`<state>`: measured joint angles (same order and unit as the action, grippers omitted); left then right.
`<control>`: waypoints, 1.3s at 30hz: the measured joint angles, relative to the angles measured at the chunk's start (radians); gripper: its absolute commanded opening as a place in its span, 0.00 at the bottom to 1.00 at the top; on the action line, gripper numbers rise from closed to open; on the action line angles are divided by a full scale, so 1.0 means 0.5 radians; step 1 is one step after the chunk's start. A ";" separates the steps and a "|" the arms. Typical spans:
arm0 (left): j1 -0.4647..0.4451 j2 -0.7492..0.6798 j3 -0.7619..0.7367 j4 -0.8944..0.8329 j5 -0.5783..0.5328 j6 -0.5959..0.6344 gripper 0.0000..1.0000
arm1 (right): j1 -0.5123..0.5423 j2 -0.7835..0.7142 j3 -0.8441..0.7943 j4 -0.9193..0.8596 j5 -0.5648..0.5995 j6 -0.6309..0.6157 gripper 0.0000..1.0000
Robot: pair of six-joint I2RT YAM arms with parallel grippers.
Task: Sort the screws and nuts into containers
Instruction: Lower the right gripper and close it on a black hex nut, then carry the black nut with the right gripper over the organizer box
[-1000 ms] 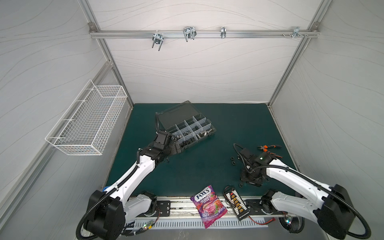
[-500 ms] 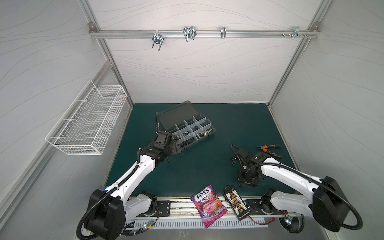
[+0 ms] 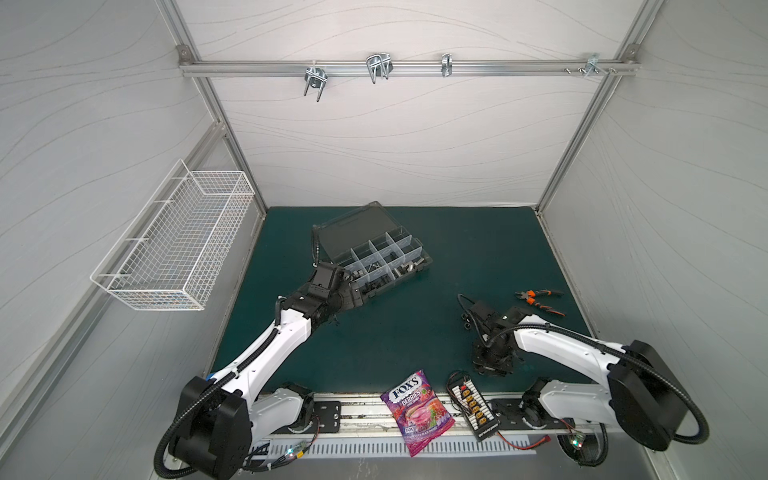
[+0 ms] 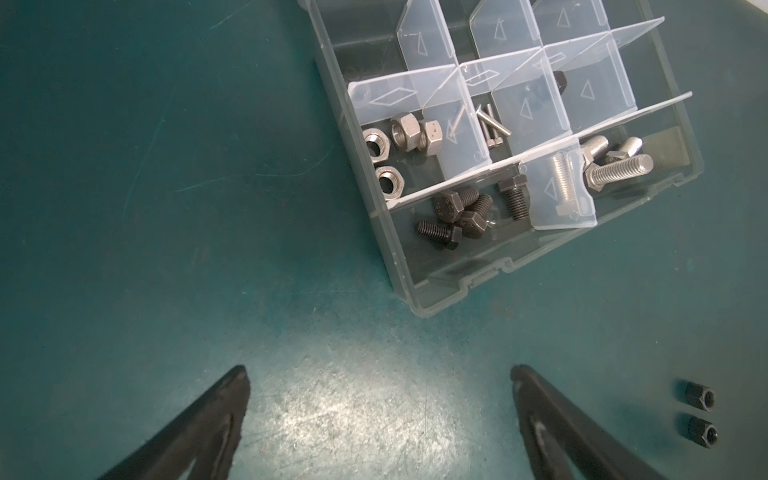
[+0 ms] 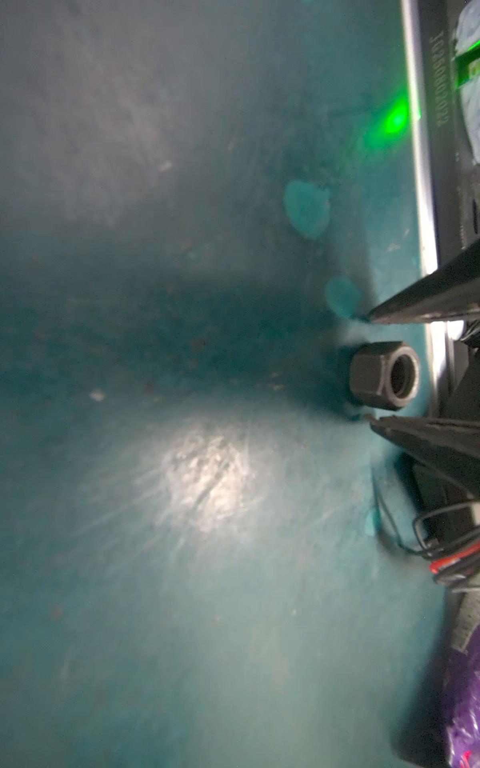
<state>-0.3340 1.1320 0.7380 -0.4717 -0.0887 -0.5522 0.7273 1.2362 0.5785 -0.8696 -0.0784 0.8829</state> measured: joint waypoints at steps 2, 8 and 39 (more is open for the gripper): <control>0.000 0.005 0.000 0.000 0.000 0.000 0.99 | 0.000 0.006 -0.010 0.013 -0.006 0.001 0.33; 0.000 0.009 0.000 0.000 0.000 0.000 0.99 | -0.001 0.022 -0.011 0.018 -0.008 0.001 0.22; 0.000 0.009 0.000 0.002 0.047 0.000 0.99 | 0.000 0.582 1.184 -0.100 0.311 -0.494 0.00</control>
<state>-0.3340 1.1366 0.7380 -0.4709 -0.0650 -0.5522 0.7273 1.5272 1.1706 -0.9195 0.0772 0.6361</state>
